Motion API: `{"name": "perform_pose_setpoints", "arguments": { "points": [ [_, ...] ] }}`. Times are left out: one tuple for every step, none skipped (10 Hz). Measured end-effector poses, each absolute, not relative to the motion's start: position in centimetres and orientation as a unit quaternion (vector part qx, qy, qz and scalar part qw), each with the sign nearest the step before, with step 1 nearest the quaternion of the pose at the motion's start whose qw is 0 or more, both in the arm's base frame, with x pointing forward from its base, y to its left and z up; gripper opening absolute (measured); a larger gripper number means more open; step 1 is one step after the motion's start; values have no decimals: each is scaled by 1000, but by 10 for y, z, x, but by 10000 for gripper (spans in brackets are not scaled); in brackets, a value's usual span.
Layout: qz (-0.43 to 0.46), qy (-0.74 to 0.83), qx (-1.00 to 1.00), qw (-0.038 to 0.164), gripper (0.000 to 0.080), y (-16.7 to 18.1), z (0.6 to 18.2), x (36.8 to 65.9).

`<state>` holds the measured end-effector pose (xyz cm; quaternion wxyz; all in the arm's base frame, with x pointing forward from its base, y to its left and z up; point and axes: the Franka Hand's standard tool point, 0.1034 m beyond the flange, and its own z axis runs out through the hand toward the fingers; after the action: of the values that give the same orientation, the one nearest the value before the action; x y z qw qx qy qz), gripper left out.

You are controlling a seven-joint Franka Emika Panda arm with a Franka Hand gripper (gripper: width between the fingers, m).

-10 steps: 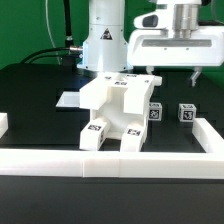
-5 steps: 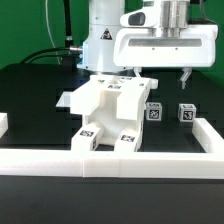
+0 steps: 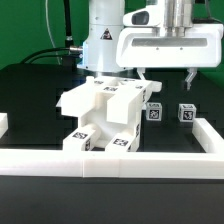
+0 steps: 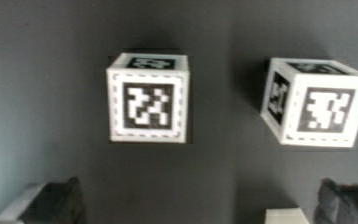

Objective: Assemble chair

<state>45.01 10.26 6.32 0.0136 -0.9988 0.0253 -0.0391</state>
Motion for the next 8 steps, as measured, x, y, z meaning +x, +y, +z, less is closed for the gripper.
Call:
{"name": "perform_pose_setpoints", "arguments": {
  "points": [
    [-35, 43, -998, 16, 649, 114, 63, 444],
    [-35, 43, -998, 18, 649, 127, 63, 438],
    [-33, 36, -999, 18, 649, 138, 61, 433],
    [-32, 33, -999, 18, 649, 147, 60, 431],
    [-33, 26, -999, 19, 649, 158, 59, 431],
    [-62, -5, -998, 23, 649, 161, 57, 441],
    [-58, -3, -998, 22, 649, 160, 55, 439],
    [-58, -4, -998, 22, 649, 160, 55, 439]
  ]
}}
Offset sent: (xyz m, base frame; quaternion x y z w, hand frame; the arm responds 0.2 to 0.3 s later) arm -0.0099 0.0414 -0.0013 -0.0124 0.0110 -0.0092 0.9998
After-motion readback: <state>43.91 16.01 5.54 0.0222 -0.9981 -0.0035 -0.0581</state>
